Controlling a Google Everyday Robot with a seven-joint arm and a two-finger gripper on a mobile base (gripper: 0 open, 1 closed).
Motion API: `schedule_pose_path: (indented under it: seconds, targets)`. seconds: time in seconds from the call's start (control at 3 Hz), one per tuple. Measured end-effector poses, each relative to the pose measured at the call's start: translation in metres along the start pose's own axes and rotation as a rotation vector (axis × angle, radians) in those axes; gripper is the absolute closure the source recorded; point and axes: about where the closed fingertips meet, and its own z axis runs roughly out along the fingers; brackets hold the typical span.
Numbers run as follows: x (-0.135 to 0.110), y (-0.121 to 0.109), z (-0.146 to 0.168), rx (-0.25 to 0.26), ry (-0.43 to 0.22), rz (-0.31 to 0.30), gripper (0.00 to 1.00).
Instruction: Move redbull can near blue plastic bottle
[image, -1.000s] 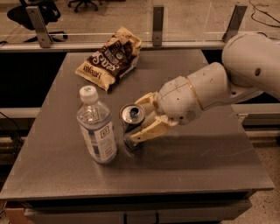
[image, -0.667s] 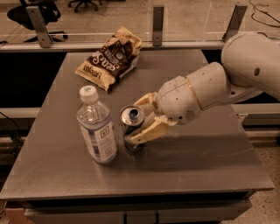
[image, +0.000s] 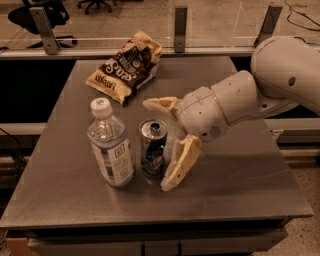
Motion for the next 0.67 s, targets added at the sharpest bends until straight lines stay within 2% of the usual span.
schedule_pose_path:
  seconds: [0.33, 0.67]
  targets:
    - [0.0, 0.0, 0.0, 0.0, 0.0, 0.0, 0.0]
    - [-0.005, 0.001, -0.019, 0.027, 0.03, -0.023, 0.0]
